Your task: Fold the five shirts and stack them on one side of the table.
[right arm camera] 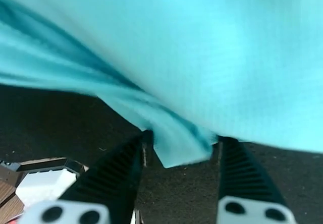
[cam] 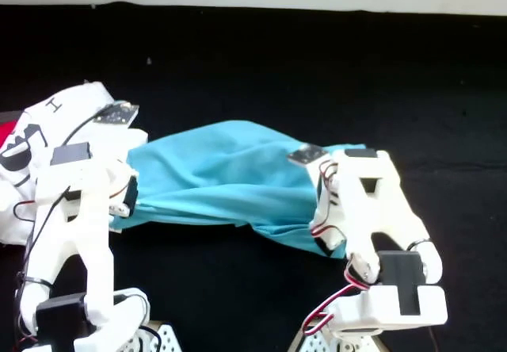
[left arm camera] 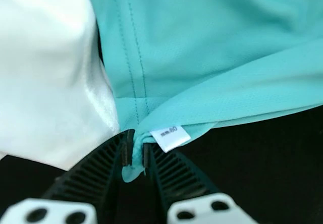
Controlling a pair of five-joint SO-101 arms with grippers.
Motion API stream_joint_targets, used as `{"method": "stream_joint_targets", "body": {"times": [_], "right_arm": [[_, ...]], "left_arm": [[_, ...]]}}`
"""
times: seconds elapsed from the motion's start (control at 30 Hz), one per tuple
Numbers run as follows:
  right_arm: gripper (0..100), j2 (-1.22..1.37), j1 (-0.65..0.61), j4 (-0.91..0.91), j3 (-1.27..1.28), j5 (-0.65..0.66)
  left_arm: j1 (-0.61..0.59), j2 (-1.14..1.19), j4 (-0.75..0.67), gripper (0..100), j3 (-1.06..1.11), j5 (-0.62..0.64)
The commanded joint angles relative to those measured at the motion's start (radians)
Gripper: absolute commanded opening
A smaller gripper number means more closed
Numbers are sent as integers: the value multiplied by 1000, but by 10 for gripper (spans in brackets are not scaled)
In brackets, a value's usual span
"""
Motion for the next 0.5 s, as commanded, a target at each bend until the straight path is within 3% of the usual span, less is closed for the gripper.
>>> {"method": "stream_joint_targets", "body": {"times": [0.0, 0.2, 0.37, 0.47], "right_arm": [[205, 2, -10, -19, -28, 5], [190, 2, -35, -47, -22, 5], [0, -2, -33, -62, -36, 5], [5, -4, -21, -58, -71, 5]], "left_arm": [[-16, -30, -11, 10, -38, -5], [-15, -30, -11, 10, -38, -5], [-15, -30, -11, 10, -38, -5], [-15, -27, -12, 10, -38, -5]]}}
